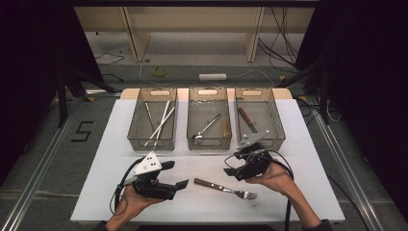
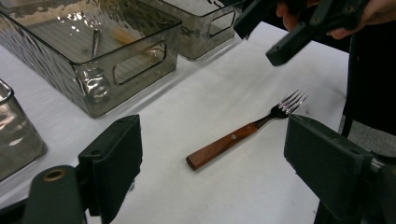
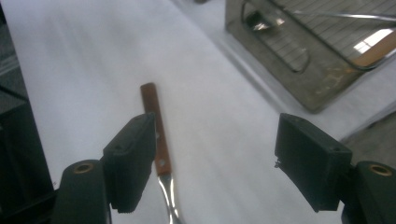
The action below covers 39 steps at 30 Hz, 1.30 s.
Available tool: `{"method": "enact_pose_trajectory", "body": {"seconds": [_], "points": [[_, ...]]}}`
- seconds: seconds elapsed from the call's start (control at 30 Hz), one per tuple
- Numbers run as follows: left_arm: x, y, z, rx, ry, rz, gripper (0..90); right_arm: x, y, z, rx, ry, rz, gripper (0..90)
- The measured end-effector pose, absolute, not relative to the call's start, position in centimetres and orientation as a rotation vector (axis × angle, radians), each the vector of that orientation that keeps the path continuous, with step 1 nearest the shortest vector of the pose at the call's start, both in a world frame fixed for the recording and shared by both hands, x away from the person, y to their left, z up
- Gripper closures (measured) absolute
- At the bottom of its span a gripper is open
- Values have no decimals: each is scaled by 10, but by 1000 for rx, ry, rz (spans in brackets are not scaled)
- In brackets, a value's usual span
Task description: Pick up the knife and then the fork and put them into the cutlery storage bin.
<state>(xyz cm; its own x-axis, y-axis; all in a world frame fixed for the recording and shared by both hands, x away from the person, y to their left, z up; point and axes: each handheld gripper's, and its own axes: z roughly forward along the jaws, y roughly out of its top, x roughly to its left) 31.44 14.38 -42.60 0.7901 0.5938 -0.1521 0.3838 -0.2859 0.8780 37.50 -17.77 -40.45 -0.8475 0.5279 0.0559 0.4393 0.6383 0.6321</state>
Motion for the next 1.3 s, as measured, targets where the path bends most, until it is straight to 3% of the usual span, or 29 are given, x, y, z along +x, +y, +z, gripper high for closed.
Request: {"method": "enact_pose_trajectory", "body": {"seconds": [0.63, 1.3], "points": [[315, 151, -424, 1889, 755, 266, 188, 365, -148, -423, 712, 2848, 756, 321], [313, 156, -422, 1877, 764, 270, 188, 362, -127, -450, 586, 2930, 545, 543]]}}
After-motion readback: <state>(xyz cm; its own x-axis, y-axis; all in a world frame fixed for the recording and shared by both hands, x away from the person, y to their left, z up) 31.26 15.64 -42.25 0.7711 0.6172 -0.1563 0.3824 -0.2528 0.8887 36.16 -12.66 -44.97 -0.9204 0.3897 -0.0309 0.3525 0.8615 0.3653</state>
